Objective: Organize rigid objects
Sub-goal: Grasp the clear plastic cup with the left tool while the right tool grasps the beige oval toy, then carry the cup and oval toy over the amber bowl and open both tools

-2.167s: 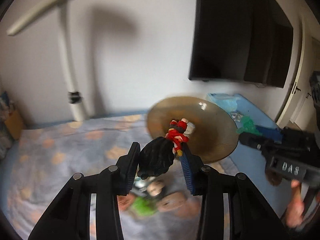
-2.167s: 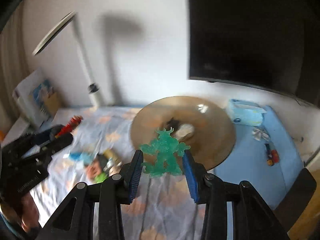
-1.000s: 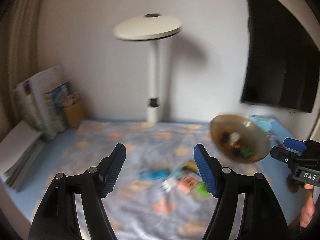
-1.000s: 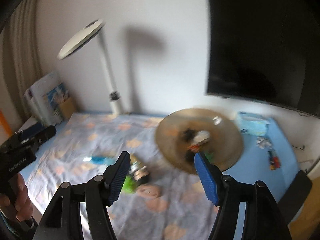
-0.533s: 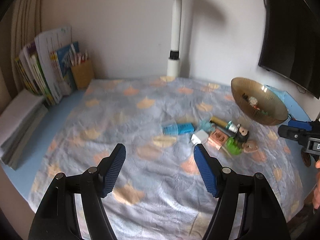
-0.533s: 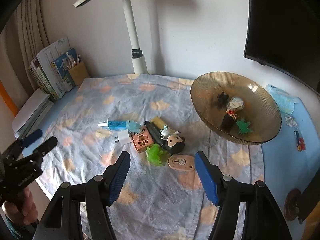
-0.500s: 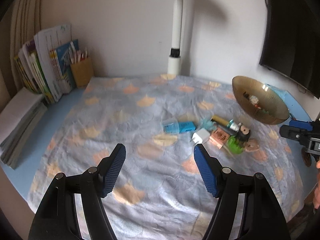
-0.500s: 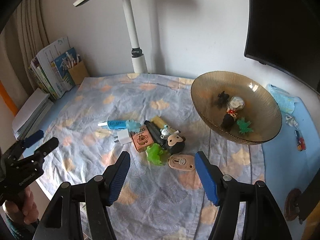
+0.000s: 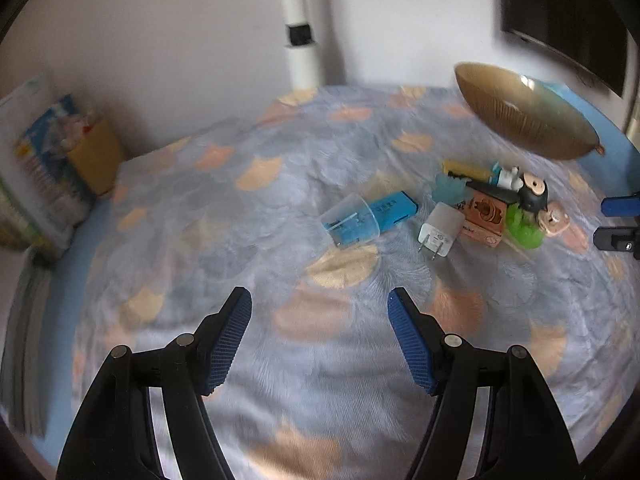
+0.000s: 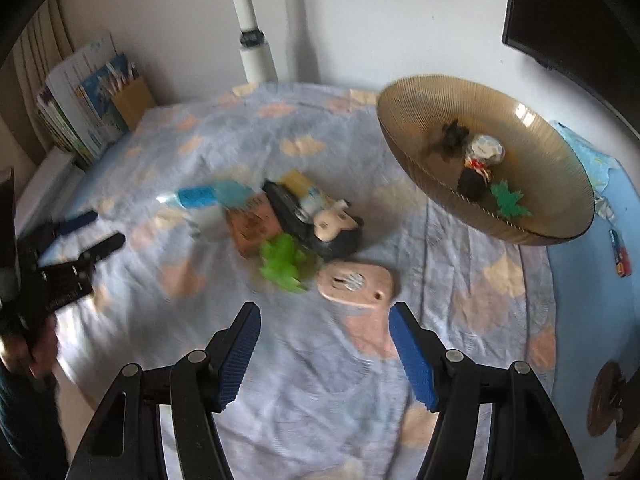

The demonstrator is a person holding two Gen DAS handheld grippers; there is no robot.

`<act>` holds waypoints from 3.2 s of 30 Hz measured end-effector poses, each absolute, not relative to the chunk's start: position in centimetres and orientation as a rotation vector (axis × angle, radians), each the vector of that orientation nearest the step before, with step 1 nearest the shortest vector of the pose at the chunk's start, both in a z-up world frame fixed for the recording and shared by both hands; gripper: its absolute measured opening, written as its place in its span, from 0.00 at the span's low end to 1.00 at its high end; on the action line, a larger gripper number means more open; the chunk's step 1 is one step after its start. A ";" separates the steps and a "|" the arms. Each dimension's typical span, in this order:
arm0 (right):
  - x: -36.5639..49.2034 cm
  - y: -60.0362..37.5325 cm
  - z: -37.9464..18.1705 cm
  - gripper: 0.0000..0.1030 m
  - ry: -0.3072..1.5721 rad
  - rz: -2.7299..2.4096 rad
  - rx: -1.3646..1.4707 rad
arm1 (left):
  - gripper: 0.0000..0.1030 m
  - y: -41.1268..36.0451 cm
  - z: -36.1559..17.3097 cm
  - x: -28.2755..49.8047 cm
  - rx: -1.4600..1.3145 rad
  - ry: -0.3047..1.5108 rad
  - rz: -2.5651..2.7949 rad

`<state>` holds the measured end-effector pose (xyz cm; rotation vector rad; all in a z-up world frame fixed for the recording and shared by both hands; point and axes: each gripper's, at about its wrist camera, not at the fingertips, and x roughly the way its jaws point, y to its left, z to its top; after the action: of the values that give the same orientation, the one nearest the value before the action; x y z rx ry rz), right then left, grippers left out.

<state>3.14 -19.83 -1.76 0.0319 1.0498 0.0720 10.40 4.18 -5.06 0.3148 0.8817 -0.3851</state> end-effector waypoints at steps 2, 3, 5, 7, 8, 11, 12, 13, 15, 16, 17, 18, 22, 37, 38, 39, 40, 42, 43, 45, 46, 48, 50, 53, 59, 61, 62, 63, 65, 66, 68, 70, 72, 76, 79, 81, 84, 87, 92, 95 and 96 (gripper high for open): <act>3.6 -20.6 -3.4 0.63 1.098 0.070 0.038 | 0.67 4.0 -5.6 11.9 0.301 0.910 -0.444; 3.8 -20.9 -3.8 0.63 1.112 0.073 0.051 | 0.67 3.9 -6.1 13.1 0.298 0.925 -0.465; 4.4 -21.4 -4.8 0.63 1.138 0.089 0.089 | 0.67 3.7 -6.6 14.3 0.296 0.940 -0.500; 4.7 -21.4 -4.9 0.63 1.135 0.092 0.078 | 0.66 3.4 -7.0 15.2 0.298 0.942 -0.543; 4.7 -21.3 -4.9 0.63 1.131 0.094 0.065 | 0.66 3.2 -7.0 15.4 0.304 0.942 -0.564; 4.6 -21.6 -4.7 0.63 1.107 0.091 0.025 | 0.60 2.4 -7.1 15.8 0.334 0.936 -0.615; 4.7 -21.9 -4.9 0.63 1.108 0.093 0.024 | 0.56 2.1 -7.3 16.0 0.341 0.945 -0.625; 4.7 -22.4 -5.2 0.63 1.112 0.097 0.031 | 0.42 2.0 -7.5 16.3 0.346 0.955 -0.627; 5.2 -23.0 -5.7 0.63 1.127 0.100 0.045 | 0.40 2.0 -7.8 16.6 0.335 0.953 -0.628; 5.5 -23.2 -6.0 0.63 1.129 0.099 0.050 | 0.39 2.3 -7.7 16.5 0.318 0.951 -0.630; 5.8 -23.3 -6.1 0.63 1.124 0.103 0.050 | 0.39 2.6 -7.6 16.4 0.305 0.950 -0.622; 6.2 -23.2 -6.2 0.63 1.122 0.113 0.043 | 0.38 2.9 -7.5 16.0 0.301 0.947 -0.607; 7.4 -22.2 -6.9 0.63 1.133 0.152 -0.029 | 0.38 5.2 -6.9 13.9 0.290 0.948 -0.532; 4.7 -19.0 -5.8 0.64 1.099 0.306 -0.063 | 0.38 6.3 -4.5 7.8 0.127 0.913 -0.548; 5.2 -19.4 -6.2 0.64 1.121 0.299 -0.045 | 0.38 5.9 -4.5 7.8 0.121 0.913 -0.553; 5.5 -19.4 -6.7 0.67 1.147 0.306 -0.023 | 0.38 5.4 -4.6 7.8 0.109 0.913 -0.563; 5.6 -19.1 -6.8 0.67 1.150 0.314 -0.019 | 0.38 5.1 -4.6 7.7 0.100 0.915 -0.569; 6.0 -17.9 -6.9 0.67 1.142 0.343 -0.027 | 0.38 4.7 -4.5 7.3 0.091 0.918 -0.575; 6.0 -17.4 -6.9 0.67 1.128 0.331 -0.044 | 0.38 4.4 -4.5 7.3 0.089 0.921 -0.580; 5.7 -16.3 -7.3 0.56 1.102 0.273 -0.099 | 0.38 3.9 -4.5 6.9 0.095 0.928 -0.582; 5.5 -15.9 -7.3 0.43 1.090 0.237 -0.139 | 0.38 3.7 -4.4 6.8 0.100 0.929 -0.582; 5.0 -15.6 -7.1 0.35 1.071 0.238 -0.169 | 0.38 3.1 -4.1 6.4 0.109 0.925 -0.587; 4.5 -16.3 -6.8 0.35 1.078 0.265 -0.121 | 0.38 2.5 -3.6 6.1 0.117 0.918 -0.598; 3.0 -18.2 -6.1 0.35 1.069 0.258 -0.063 | 0.38 0.9 -2.4 5.6 0.140 0.897 -0.604; 1.4 -23.8 -0.7 0.35 0.957 0.147 0.057 | 0.38 -4.2 2.1 5.6 0.146 0.794 -0.648; 1.1 -25.6 1.5 0.35 0.902 0.101 0.080 | 0.38 -6.3 3.8 6.6 0.130 0.773 -0.656; 0.9 -27.0 3.1 0.35 0.866 0.075 0.098 | 0.38 -7.2 4.4 7.0 0.124 0.773 -0.650; 0.9 -27.7 4.0 0.35 0.848 0.059 0.106 | 0.38 -8.4 5.0 7.8 0.117 0.786 -0.651; 0.8 -29.3 6.5 0.35 0.796 0.001 0.123 | 0.38 -11.5 6.0 9.2 0.100 0.799 -0.688; 0.6 -30.3 7.9 0.35 0.761 -0.024 0.139 | 0.38 -12.5 6.3 9.4 0.100 0.787 -0.700; 0.6 -31.6 9.4 0.35 0.721 -0.044 0.180 | 0.38 -15.2 6.9 9.9 0.110 0.759 -0.721; 1.0 -33.3 10.1 0.35 0.694 -0.086 0.220 | 0.38 -17.8 6.8 10.6 0.113 0.764 -0.735; 1.7 -34.9 9.6 0.35 0.702 -0.140 0.247 | 0.38 -19.7 5.7 11.3 0.118 0.791 -0.751; 4.2 -37.4 6.5 0.35 0.791 -0.173 0.302 | 0.38 -22.5 2.6 11.9 0.172 0.850 -0.750; 5.6 -38.1 4.3 0.35 0.859 -0.175 0.294 | 0.38 -23.6 0.5 12.5 0.190 0.888 -0.741; 6.2 -38.5 3.5 0.35 0.883 -0.179 0.297 | 0.38 -23.7 0.4 13.0 0.182 0.877 -0.734; 7.1 -39.1 3.1 0.36 0.893 -0.169 0.303 | 0.50 -24.0 0.8 13.9 0.190 0.862 -0.717; 7.3 -39.7 3.4 0.39 0.898 -0.198 0.289 | 0.60 -22.5 2.0 13.4 0.166 0.842 -0.698; 3.7 -39.8 5.8 0.59 0.823 -0.189 0.363 | 0.60 -17.7 4.8 10.2 0.093 0.815 -0.653; 0.0 -38.6 6.5 0.60 0.797 -0.151 0.433 | 0.61 -14.2 6.3 6.7 0.055 0.777 -0.613; -1.0 -37.9 6.7 0.60 0.789 -0.129 0.442 | 0.61 -12.9 6.8 5.0 0.069 0.769 -0.557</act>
<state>-1.01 -37.89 6.67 0.4416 0.7886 -0.1294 4.95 -12.86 6.82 0.0689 0.7693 -0.5574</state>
